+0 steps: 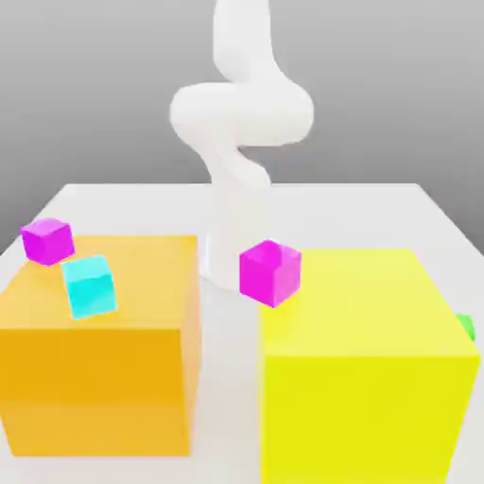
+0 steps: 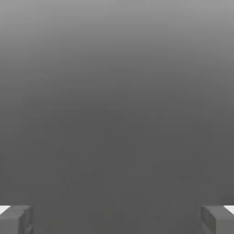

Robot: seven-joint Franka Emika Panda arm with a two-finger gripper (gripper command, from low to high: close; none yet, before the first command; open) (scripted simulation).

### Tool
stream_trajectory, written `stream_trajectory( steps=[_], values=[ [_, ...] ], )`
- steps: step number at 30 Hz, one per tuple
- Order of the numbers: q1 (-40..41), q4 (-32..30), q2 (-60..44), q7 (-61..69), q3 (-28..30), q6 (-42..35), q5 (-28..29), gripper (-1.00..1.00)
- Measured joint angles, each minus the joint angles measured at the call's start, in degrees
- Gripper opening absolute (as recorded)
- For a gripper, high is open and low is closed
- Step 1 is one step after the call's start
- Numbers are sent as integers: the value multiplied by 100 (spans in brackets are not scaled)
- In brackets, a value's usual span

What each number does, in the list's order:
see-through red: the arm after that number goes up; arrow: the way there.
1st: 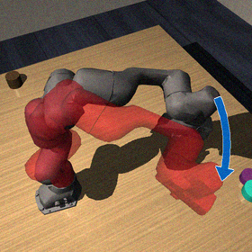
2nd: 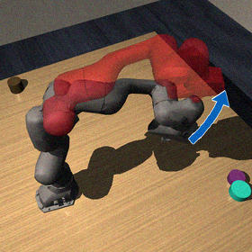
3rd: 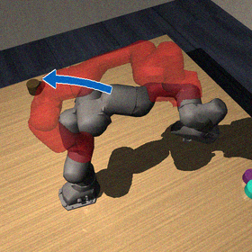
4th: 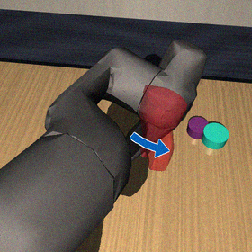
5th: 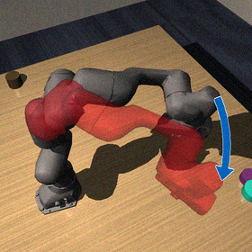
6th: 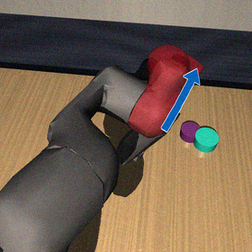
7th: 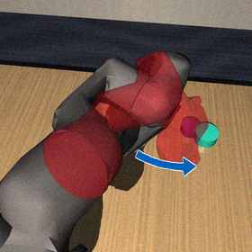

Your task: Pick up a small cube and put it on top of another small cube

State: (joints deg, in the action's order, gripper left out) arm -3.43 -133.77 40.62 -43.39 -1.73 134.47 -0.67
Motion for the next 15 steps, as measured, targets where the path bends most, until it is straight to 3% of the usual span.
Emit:
stream_trajectory(
  steps=[15],
  values=[
    [-1865,-1197,-3124,1189,-1445,1622,-18,0]
  ],
)
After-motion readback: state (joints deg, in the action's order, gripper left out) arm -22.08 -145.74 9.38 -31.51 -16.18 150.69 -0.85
